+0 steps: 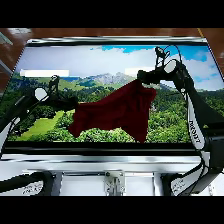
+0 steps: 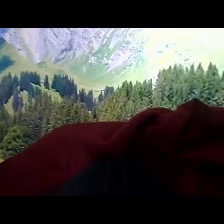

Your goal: Fold the shirts.

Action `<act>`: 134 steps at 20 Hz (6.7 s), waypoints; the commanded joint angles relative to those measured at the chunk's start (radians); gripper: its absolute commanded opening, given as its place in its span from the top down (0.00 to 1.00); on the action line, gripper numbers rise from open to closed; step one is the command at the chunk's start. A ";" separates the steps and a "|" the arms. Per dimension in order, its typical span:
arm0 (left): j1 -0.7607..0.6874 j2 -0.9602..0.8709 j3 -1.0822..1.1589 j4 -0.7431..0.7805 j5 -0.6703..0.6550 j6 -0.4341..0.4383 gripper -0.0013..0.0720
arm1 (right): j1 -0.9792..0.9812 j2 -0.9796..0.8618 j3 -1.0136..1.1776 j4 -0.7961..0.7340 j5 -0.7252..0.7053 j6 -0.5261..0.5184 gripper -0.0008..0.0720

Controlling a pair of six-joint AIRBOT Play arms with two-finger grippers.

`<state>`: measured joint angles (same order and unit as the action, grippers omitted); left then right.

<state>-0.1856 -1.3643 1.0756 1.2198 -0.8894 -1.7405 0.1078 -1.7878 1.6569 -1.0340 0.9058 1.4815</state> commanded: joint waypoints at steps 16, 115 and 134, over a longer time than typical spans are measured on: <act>0.203 0.108 -0.399 -0.318 -0.286 0.361 0.15 | -0.362 0.319 -0.574 -0.063 0.548 -0.120 0.12; 0.689 0.098 -0.429 -0.366 -0.438 0.509 0.25 | -0.618 0.533 -0.544 -0.150 0.464 -0.156 0.14; 0.517 -0.044 -0.463 -0.524 -0.176 0.603 0.93 | -0.618 0.407 -0.678 -0.167 0.483 -0.136 0.07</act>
<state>0.3416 -1.4113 0.5949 0.7200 -1.0523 -1.1831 -0.5106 -1.3602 1.0435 -1.2018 1.3857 1.3399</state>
